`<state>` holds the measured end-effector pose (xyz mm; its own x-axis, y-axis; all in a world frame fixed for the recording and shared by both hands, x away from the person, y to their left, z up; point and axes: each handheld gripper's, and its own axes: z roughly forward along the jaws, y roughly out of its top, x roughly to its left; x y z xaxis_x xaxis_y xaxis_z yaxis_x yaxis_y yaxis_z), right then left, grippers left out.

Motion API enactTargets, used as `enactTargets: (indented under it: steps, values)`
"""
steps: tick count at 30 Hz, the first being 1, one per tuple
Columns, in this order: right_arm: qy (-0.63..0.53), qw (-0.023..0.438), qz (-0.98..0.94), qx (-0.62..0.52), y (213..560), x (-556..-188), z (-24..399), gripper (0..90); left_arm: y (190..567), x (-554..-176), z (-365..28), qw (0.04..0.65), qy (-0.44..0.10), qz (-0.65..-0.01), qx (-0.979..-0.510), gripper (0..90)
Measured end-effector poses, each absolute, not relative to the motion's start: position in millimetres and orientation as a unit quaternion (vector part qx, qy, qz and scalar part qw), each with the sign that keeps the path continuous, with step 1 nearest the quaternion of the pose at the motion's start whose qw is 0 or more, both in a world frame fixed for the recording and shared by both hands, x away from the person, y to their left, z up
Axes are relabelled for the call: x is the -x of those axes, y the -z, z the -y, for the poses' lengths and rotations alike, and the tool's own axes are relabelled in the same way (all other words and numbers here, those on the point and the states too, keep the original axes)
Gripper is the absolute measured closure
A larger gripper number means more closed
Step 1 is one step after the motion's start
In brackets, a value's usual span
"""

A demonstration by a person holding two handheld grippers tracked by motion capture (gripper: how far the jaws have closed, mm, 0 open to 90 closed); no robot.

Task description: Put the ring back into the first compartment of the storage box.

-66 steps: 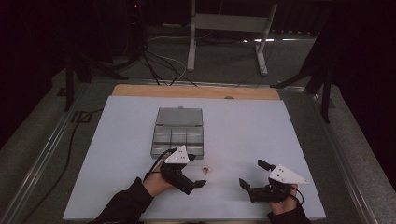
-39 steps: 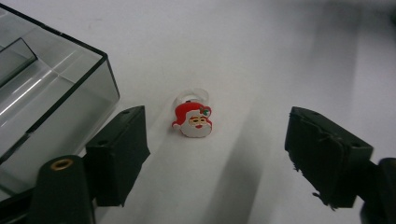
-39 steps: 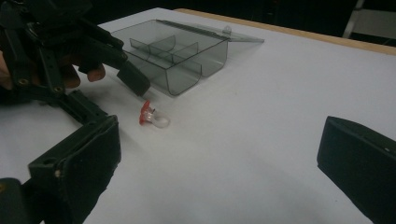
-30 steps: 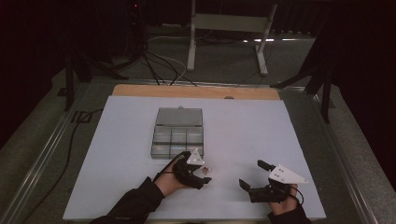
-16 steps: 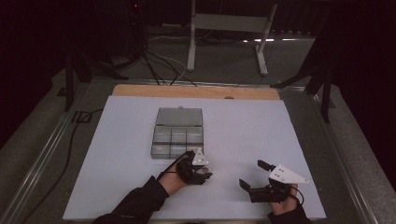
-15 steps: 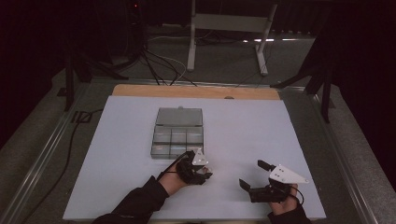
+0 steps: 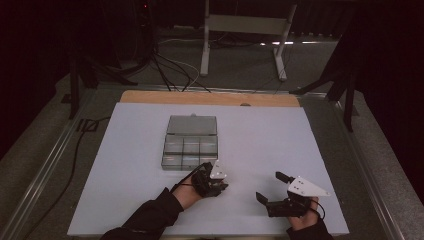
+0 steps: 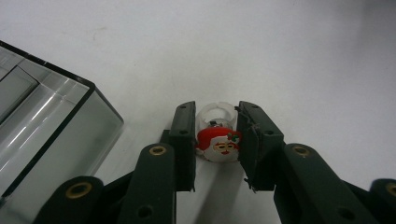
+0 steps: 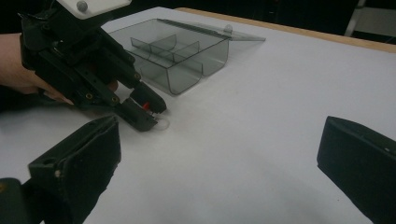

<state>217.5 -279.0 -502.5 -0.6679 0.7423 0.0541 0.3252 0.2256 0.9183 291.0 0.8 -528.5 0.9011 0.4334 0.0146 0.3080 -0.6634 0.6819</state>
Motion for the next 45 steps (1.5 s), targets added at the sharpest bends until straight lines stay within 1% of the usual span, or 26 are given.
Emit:
enactTargets:
  steps: [8, 13, 26, 45]
  values:
    - [-0.513, 0.206, -0.755, -0.352, 502, -217, 279, 0.0, 526, -292, -3, 0.363, -0.088, -0.204, -0.905, 73.2]
    - [-0.513, 0.205, -0.756, -0.353, 502, -217, 279, 0.0, 521, -291, -4, 0.368, -0.081, -0.202, -0.904, 73.3]
    - [-0.514, 0.206, -0.754, -0.353, 502, -217, 279, 0.0, 511, -285, -9, 0.367, -0.082, -0.194, -0.906, 73.4]
    - [-0.514, 0.204, -0.755, -0.353, 502, -217, 279, 0.0, 494, -289, -25, 0.380, -0.087, -0.209, -0.897, 73.4]
